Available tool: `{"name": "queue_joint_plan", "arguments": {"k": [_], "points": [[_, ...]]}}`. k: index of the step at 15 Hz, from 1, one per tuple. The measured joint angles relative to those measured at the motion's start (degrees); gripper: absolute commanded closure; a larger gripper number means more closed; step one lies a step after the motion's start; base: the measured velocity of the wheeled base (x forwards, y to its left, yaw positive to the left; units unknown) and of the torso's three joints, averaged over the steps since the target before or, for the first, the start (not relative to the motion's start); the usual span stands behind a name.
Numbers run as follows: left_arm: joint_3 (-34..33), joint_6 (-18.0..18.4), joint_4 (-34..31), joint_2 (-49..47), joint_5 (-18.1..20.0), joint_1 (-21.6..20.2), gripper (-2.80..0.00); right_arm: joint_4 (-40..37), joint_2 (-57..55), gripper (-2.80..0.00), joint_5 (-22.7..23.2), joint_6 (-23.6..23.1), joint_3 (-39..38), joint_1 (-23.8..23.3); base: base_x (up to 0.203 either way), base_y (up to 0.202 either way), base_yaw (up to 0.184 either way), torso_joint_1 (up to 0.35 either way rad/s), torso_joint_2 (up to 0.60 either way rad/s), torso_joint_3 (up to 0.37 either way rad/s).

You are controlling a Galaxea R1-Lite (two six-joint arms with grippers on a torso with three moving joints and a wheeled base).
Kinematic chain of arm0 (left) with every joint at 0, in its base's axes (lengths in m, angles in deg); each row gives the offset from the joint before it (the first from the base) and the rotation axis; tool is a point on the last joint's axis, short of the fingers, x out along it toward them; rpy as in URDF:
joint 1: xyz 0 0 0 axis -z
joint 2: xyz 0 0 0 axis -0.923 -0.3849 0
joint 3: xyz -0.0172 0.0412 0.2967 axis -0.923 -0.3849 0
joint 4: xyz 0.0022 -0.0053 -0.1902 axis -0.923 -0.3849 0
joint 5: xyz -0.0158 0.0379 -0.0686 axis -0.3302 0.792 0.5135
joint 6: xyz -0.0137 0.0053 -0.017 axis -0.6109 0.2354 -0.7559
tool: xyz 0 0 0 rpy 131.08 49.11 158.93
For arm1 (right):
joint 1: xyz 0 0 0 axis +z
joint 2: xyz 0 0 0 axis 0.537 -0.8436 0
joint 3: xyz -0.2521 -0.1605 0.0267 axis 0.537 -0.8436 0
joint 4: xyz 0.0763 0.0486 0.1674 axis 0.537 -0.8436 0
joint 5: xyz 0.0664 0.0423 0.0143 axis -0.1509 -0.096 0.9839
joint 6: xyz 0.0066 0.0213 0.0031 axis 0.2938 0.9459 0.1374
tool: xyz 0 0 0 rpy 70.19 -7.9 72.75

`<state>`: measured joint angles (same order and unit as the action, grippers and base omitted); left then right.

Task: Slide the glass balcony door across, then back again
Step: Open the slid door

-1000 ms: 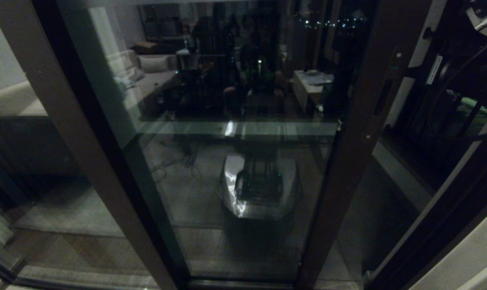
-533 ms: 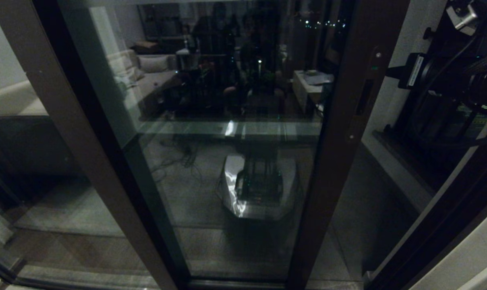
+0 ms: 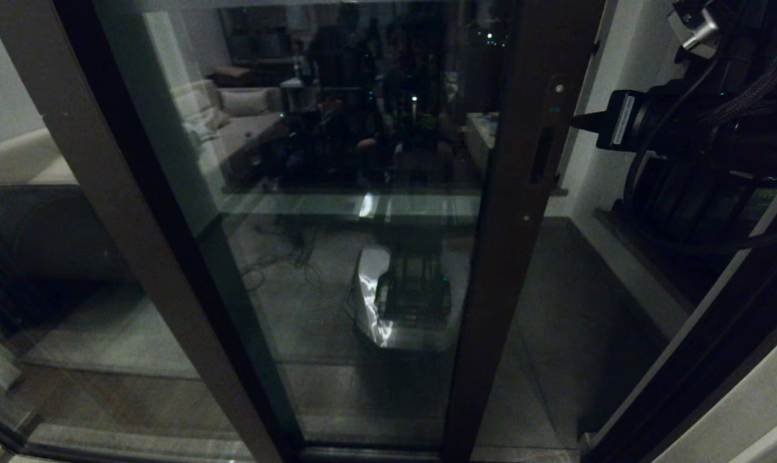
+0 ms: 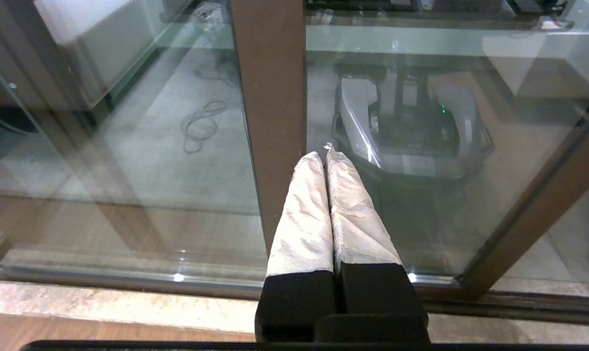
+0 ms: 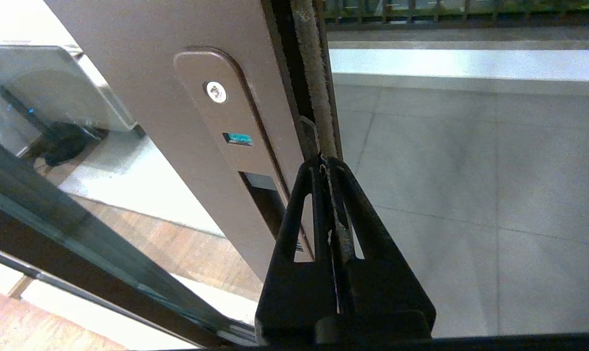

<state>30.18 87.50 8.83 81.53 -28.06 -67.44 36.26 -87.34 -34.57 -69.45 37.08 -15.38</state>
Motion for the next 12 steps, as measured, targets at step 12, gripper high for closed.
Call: {"name": "queue_joint_plan", "arguments": {"k": [12], "points": [[0.0,0.0,0.0,0.0,0.0,0.0,0.00,0.2,-2.9,0.00,-6.9,0.0,1.3,7.8,0.000,0.000,0.000,0.000,0.00,0.000]]}}
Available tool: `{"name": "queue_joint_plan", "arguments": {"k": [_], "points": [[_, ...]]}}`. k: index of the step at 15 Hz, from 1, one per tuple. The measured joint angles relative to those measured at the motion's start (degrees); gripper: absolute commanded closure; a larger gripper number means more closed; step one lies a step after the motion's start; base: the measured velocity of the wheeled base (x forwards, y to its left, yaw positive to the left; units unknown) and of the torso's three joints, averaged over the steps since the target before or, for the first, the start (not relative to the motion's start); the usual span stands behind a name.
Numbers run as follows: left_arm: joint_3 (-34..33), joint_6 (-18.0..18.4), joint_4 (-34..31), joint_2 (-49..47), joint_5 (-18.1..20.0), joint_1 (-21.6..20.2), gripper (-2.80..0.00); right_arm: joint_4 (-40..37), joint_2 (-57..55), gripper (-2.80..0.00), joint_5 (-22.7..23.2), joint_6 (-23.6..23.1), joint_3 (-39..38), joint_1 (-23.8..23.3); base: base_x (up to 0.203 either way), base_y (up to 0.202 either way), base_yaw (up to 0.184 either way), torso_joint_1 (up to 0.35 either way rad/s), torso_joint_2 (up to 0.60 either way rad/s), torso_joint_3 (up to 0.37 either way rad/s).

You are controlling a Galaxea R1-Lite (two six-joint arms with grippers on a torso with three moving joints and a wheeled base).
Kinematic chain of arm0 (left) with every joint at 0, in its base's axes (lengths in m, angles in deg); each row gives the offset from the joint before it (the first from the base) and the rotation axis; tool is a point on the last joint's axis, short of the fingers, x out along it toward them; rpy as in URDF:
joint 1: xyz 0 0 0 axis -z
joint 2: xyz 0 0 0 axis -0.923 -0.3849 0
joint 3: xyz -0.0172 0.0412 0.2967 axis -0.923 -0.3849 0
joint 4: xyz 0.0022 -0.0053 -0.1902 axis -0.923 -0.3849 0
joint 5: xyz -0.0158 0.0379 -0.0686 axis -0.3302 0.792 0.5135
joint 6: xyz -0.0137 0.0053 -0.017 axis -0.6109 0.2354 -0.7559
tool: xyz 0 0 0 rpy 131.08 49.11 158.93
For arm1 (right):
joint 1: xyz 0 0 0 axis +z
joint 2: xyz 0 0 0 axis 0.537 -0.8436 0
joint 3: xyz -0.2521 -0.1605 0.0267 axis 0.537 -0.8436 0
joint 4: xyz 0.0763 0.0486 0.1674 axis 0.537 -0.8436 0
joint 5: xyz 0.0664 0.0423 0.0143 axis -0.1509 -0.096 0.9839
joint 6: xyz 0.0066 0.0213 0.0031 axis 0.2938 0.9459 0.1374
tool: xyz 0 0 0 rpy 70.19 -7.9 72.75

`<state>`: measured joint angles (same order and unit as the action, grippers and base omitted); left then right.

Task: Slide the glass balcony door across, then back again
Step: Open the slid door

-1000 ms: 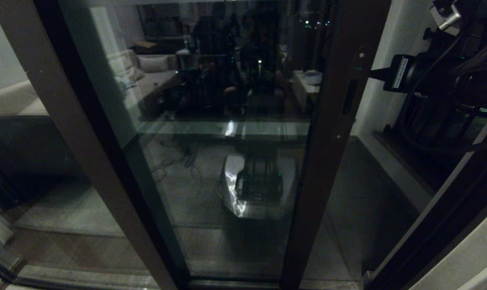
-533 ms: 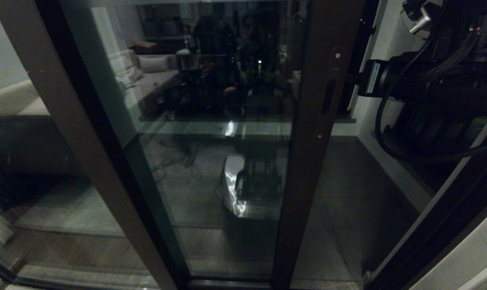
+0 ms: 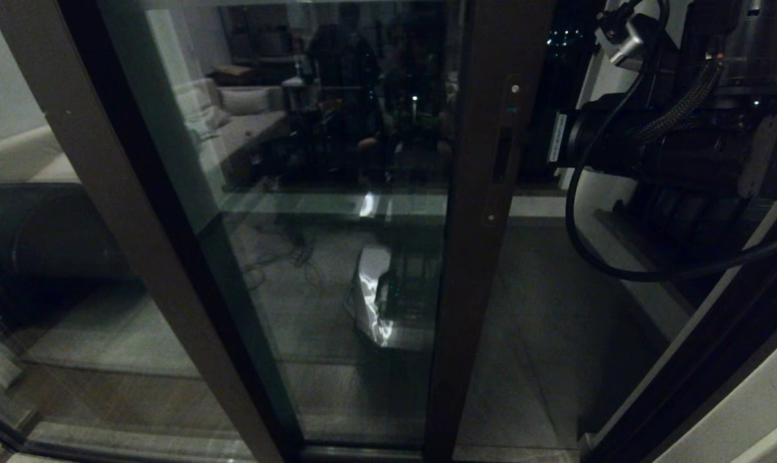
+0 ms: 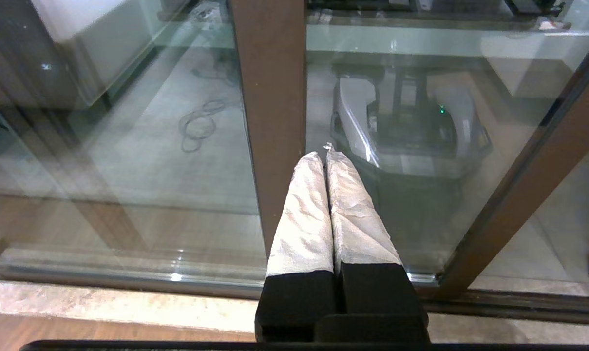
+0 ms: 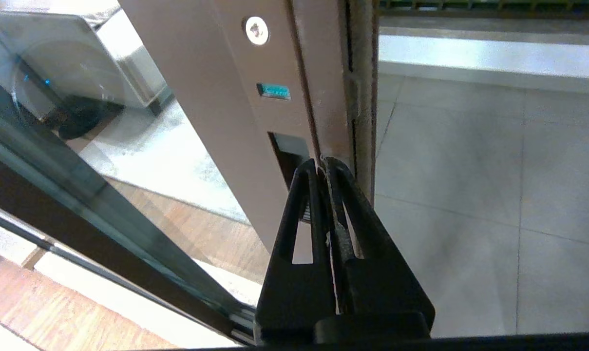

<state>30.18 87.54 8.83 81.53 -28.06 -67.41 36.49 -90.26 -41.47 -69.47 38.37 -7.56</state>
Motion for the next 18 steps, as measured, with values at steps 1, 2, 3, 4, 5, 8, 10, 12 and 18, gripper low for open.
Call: {"name": "queue_joint_plan", "arguments": {"k": [1,2,3,4,5,8,10,12,18], "points": [[0.0,0.0,0.0,0.0,0.0,0.0,0.00,0.0,0.0,0.00,-0.4,0.0,0.1,0.3,0.000,0.000,0.000,0.000,0.00,0.000],[0.0,0.0,0.0,0.0,0.0,0.0,0.00,0.0,0.1,0.00,-0.9,0.1,0.1,0.4,0.000,0.000,0.000,0.000,0.00,0.000],[0.0,0.0,0.0,0.0,0.0,0.0,0.00,0.0,0.5,0.00,-1.1,0.1,-0.2,0.5,0.000,0.000,0.000,0.000,0.00,0.000],[0.0,0.0,0.0,0.0,0.0,0.0,0.00,-0.2,1.1,0.00,-1.1,0.1,-0.9,0.4,0.000,0.000,0.000,0.000,0.00,0.000],[0.0,0.0,0.0,0.0,0.0,0.0,0.00,-0.5,2.2,0.00,-1.1,0.1,-1.7,0.3,0.000,0.000,0.000,0.000,0.00,0.000],[0.0,0.0,0.0,0.0,0.0,0.0,0.00,-6.0,9.5,0.00,-1.1,0.1,-4.9,0.0,0.000,0.000,0.000,0.000,0.00,0.000],[0.0,0.0,0.0,0.0,0.0,0.0,0.00,-11.3,16.4,0.00,-1.3,0.0,-7.1,0.0,0.000,0.000,0.000,0.000,0.00,0.000],[0.0,0.0,0.0,0.0,0.0,0.0,0.00,-17.3,25.2,0.00,-3.8,-0.8,-10.2,-0.1,0.000,0.000,0.000,0.000,0.00,0.000],[0.0,0.0,0.0,0.0,0.0,0.0,0.00,-33.5,53.7,0.00,-16.7,-11.9,-18.9,-4.8,0.000,0.000,0.000,0.000,0.00,0.000]]}}
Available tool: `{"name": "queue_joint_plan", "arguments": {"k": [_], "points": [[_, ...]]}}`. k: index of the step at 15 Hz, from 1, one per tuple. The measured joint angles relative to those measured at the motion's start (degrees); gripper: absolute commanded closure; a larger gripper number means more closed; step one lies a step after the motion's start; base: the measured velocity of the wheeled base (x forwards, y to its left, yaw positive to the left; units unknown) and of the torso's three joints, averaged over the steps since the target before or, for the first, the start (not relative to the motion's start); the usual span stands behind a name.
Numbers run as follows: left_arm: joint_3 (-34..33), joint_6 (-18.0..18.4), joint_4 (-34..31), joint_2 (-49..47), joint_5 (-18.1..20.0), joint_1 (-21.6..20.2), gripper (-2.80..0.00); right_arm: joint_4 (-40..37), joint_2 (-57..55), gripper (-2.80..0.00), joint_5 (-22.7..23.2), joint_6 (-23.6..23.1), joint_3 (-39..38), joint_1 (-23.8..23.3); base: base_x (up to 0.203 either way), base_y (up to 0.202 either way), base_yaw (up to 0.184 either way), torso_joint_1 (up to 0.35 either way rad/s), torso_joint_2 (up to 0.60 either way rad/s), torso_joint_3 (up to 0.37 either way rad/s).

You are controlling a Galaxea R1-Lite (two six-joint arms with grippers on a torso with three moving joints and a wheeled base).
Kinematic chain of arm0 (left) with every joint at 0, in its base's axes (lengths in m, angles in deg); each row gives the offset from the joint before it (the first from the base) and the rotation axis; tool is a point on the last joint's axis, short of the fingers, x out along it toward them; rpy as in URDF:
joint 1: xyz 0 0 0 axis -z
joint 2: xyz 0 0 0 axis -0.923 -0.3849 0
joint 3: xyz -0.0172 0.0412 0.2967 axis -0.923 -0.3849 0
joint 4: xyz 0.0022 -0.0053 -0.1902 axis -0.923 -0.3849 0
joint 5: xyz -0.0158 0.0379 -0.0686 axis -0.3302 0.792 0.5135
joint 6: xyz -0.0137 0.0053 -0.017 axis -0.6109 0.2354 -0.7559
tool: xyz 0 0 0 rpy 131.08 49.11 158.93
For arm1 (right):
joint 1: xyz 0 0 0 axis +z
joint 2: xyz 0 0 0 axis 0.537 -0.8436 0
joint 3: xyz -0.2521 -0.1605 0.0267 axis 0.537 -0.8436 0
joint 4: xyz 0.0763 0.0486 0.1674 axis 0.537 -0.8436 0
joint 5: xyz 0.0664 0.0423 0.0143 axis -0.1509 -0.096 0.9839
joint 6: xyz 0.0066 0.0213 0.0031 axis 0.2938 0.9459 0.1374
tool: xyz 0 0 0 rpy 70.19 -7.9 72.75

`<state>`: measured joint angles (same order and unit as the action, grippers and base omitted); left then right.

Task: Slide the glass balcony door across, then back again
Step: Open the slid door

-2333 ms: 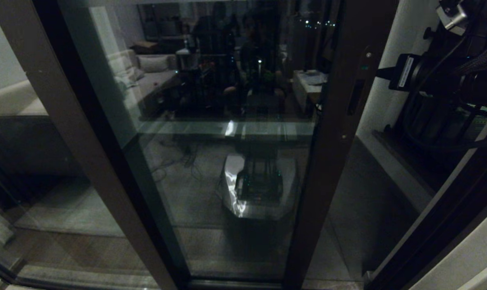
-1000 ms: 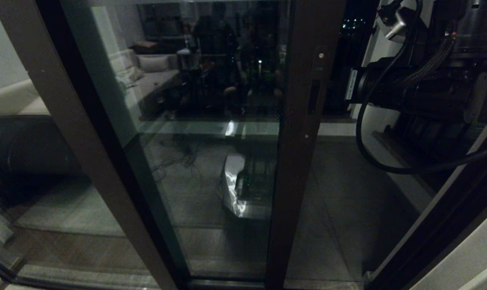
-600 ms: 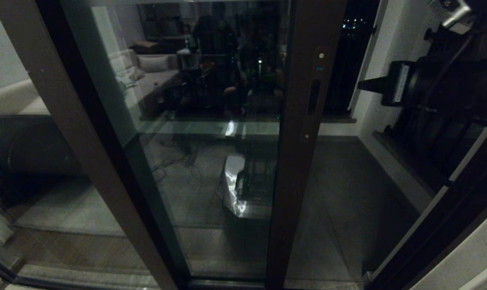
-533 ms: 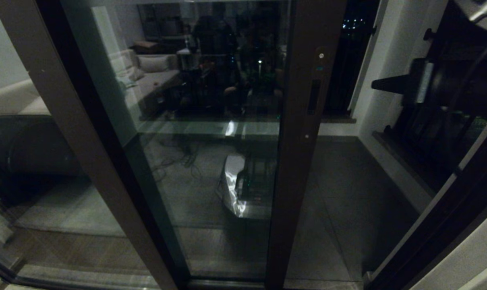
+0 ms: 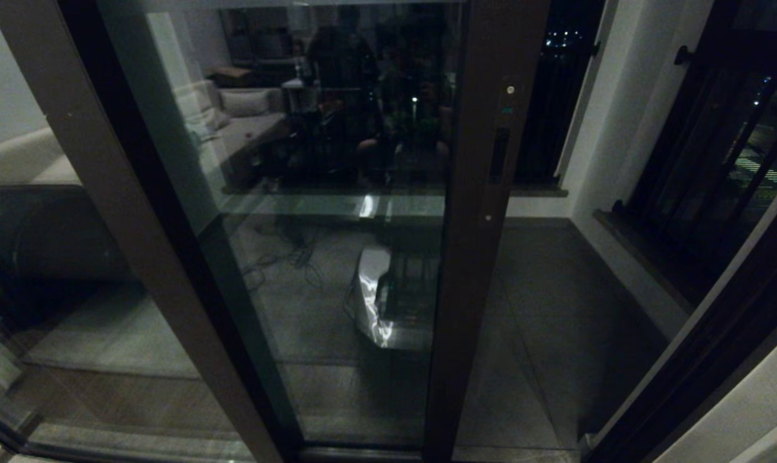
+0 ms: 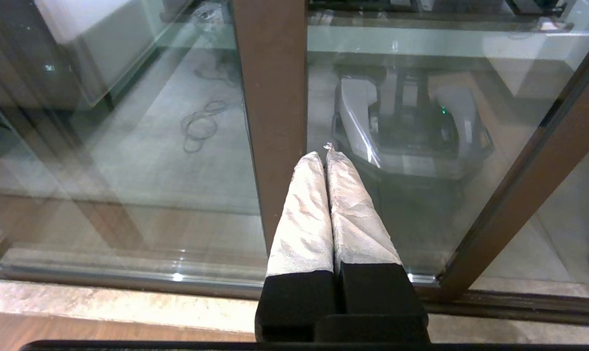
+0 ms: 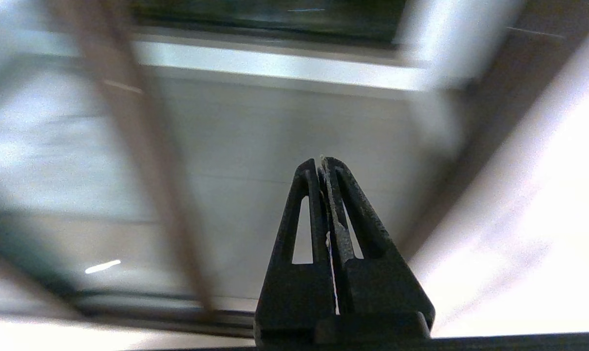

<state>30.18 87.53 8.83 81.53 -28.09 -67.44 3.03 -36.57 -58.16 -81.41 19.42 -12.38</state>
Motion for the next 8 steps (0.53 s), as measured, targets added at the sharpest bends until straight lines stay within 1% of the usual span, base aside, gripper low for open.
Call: {"name": "queue_joint_plan", "arguments": {"k": [2,4,6,8], "points": [[0.0,0.0,0.0,0.0,0.0,0.0,0.00,-3.9,6.7,0.00,-0.7,-3.8,-0.9,-7.6,0.000,0.000,0.000,0.000,0.00,0.000],[0.0,0.0,0.0,0.0,0.0,0.0,0.00,-5.7,13.1,0.00,0.8,-7.4,-1.4,-13.7,0.000,0.000,0.000,0.000,0.00,0.000],[0.0,0.0,0.0,0.0,0.0,0.0,0.00,-7.9,20.2,0.00,3.7,-10.4,-1.8,-17.6,0.000,0.000,0.000,0.000,0.00,0.000],[0.0,0.0,0.0,0.0,0.0,0.0,0.00,-11.5,27.6,0.00,7.0,-11.6,-3.3,-19.4,0.000,0.000,0.000,0.000,0.00,0.000]]}}
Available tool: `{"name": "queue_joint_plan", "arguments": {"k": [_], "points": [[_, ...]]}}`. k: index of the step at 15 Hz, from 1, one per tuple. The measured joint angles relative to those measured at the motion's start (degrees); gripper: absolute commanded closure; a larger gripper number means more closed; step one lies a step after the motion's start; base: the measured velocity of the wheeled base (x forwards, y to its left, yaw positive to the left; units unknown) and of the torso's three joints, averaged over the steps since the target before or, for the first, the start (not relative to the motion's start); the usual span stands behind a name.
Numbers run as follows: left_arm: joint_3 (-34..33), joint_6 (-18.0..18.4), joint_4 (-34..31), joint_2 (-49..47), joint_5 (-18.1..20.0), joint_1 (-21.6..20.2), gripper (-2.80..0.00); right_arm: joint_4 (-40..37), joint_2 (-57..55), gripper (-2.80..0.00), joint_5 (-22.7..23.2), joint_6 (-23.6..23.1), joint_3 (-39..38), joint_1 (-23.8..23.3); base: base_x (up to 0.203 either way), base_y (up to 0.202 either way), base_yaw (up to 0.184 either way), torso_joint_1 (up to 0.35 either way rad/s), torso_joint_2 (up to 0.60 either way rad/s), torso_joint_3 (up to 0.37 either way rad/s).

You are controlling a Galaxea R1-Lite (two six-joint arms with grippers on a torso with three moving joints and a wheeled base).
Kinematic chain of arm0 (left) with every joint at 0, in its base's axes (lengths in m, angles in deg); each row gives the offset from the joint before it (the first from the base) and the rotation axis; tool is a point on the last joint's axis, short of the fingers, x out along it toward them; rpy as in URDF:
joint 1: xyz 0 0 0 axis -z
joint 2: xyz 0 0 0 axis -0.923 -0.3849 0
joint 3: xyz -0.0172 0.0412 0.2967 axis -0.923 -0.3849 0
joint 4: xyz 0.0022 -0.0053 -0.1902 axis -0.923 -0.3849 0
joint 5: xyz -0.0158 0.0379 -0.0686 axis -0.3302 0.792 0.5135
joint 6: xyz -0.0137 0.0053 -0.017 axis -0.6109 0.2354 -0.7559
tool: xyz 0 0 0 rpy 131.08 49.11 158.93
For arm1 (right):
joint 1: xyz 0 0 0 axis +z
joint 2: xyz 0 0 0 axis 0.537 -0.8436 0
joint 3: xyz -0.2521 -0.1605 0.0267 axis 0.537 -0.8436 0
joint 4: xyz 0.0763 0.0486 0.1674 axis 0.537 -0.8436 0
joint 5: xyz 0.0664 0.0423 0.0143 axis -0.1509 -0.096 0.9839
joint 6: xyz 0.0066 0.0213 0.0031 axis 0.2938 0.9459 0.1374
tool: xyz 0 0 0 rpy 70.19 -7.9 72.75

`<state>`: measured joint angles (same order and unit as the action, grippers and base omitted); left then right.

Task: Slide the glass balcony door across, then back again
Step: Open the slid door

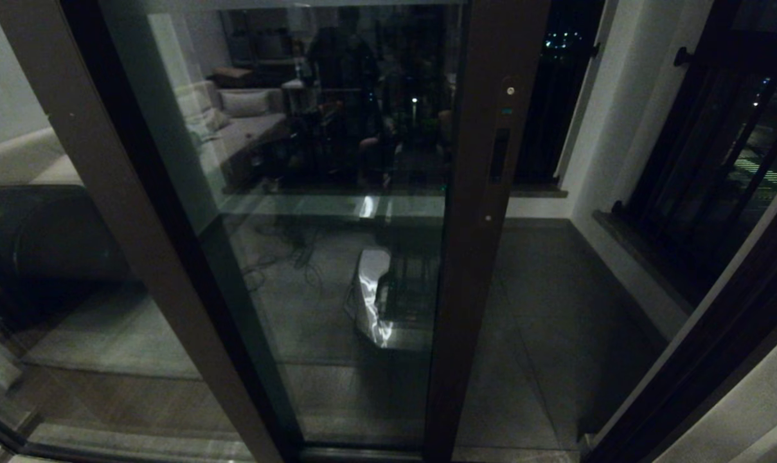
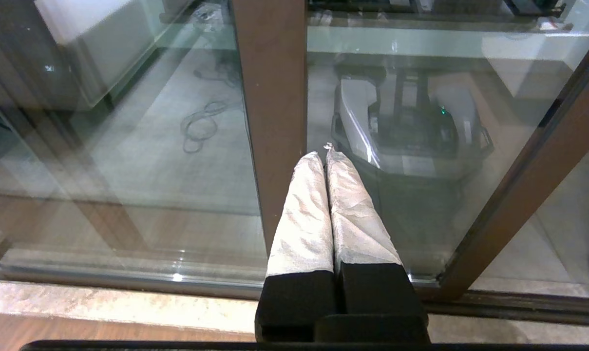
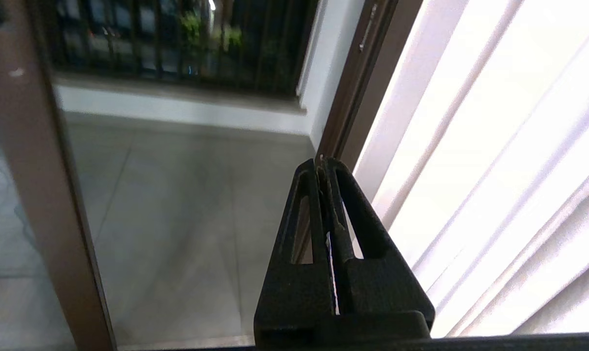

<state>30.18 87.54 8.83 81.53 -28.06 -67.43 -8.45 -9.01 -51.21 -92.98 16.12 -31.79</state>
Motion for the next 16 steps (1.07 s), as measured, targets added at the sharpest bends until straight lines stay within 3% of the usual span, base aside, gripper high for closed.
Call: {"name": "queue_joint_plan", "arguments": {"k": [2,6,8,11,14,16], "points": [[0.0,0.0,0.0,0.0,0.0,0.0,0.00,-4.3,6.5,0.00,3.4,1.0,-6.0,-0.6,0.000,0.000,0.000,0.000,0.00,0.000],[0.0,0.0,0.0,0.0,0.0,0.0,0.00,-4.2,12.4,0.00,12.4,12.6,-23.5,-0.9,0.000,0.000,0.000,0.000,0.00,0.000],[0.0,0.0,0.0,0.0,0.0,0.0,0.00,3.6,13.4,0.00,13.8,14.7,-34.7,-1.0,0.000,0.000,0.000,0.000,0.00,0.000],[0.0,0.0,0.0,0.0,0.0,0.0,0.00,22.5,14.0,0.00,13.0,13.0,-51.9,-1.0,0.000,0.000,0.000,0.000,0.00,0.000],[0.0,0.0,0.0,0.0,0.0,0.0,0.00,35.1,14.1,0.00,12.5,11.6,-58.3,-0.9,0.000,0.000,0.000,0.000,0.00,0.000],[0.0,0.0,0.0,0.0,0.0,0.0,0.00,36.1,14.1,0.00,12.3,12.4,-59.1,-0.9,0.000,0.000,0.000,0.000,0.00,0.000]]}}
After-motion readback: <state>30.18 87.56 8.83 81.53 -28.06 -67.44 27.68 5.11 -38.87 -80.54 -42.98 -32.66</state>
